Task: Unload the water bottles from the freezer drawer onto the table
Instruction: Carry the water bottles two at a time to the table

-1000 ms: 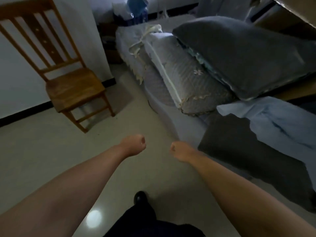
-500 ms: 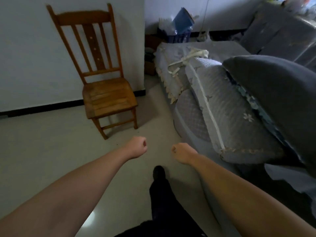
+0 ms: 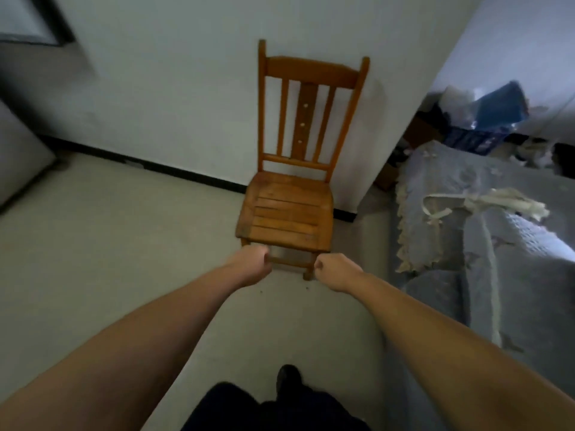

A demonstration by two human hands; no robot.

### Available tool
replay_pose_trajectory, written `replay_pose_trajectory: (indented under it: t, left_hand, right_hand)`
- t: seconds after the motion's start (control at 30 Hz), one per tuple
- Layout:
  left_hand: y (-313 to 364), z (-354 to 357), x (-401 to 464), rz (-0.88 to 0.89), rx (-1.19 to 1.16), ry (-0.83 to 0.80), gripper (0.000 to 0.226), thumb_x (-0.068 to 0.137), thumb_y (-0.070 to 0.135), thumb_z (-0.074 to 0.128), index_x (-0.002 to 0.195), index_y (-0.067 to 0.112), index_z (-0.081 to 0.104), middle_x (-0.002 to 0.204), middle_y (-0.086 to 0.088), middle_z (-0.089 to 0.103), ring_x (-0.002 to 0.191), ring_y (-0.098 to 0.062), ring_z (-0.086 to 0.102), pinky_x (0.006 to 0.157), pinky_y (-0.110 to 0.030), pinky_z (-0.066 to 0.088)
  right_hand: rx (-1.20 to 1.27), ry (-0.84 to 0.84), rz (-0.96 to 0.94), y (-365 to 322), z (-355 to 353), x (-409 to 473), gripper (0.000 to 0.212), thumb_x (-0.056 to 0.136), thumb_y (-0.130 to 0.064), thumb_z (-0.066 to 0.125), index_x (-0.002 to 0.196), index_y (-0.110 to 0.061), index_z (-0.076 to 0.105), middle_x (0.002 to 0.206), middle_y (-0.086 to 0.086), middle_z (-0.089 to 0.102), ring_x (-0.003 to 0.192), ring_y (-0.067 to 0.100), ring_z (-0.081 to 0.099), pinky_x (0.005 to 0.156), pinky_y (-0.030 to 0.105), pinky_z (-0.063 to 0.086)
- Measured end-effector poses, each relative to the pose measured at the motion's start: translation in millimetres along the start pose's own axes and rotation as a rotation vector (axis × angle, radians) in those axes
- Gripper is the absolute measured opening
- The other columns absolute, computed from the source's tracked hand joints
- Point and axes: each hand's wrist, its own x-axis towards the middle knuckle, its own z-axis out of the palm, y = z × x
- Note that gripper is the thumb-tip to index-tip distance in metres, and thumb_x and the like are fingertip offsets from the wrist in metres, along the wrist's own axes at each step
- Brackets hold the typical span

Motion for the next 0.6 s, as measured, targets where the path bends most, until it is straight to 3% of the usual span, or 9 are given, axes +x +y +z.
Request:
replay_pose_trajectory:
  t: [0.13, 0.27, 0.47, 0.53, 0.6]
  left_hand:
    - [-49, -30, 18, -0.17, -0.1, 0.078, 0.027, 0.095, 0.027, 0.047, 0.113, 0.012, 0.061, 0.119, -0.01, 0.063, 0.11, -0.029, 0.058, 0.088, -0.033, 0.046]
    - [-117, -57, 35, -0.286, -0.168, 0.111, 0.027, 0.094, 0.025, 0.047, 0.115, 0.013, 0.06, 0.12, -0.009, 0.06, 0.108, -0.027, 0.058, 0.081, -0.029, 0.043]
    - [-228, -116, 70, -0.365, -0.212, 0.145, 0.021, 0.091, 0.022, 0.051, 0.105, 0.014, 0.063, 0.117, -0.006, 0.063, 0.109, -0.024, 0.059, 0.086, -0.027, 0.045]
    - [-268, -149, 80, -0.391, -0.216, 0.163, 0.021, 0.091, 0.023, 0.05, 0.105, 0.015, 0.063, 0.116, -0.006, 0.063, 0.109, -0.025, 0.059, 0.086, -0.027, 0.045]
    - [-297, -176, 86, -0.406, -0.218, 0.167, 0.023, 0.091, 0.023, 0.049, 0.106, 0.014, 0.062, 0.117, -0.007, 0.063, 0.109, -0.025, 0.059, 0.087, -0.028, 0.045]
  right_hand:
    - [-0.082, -0.08, -0.128, -57, -21, 65, 0.026, 0.092, -0.024, 0.043, 0.105, -0.016, 0.064, 0.11, 0.007, 0.065, 0.097, 0.025, 0.062, 0.086, 0.041, 0.054]
    - [-0.201, -0.123, -0.266, -127, -27, 123, 0.028, 0.093, -0.023, 0.044, 0.107, -0.013, 0.066, 0.113, 0.008, 0.064, 0.102, 0.027, 0.06, 0.081, 0.032, 0.049]
    - [-0.266, -0.138, -0.337, -239, -43, 213, 0.032, 0.093, -0.021, 0.043, 0.111, -0.006, 0.065, 0.115, 0.013, 0.064, 0.105, 0.03, 0.059, 0.088, 0.035, 0.05]
    - [-0.272, -0.158, -0.34, -281, -48, 244, 0.031, 0.092, -0.019, 0.042, 0.104, -0.004, 0.066, 0.111, 0.014, 0.065, 0.102, 0.03, 0.06, 0.086, 0.033, 0.05]
    - [-0.304, -0.165, -0.353, -315, -56, 265, 0.025, 0.091, -0.016, 0.042, 0.085, -0.004, 0.063, 0.094, 0.016, 0.064, 0.089, 0.03, 0.06, 0.074, 0.029, 0.046]
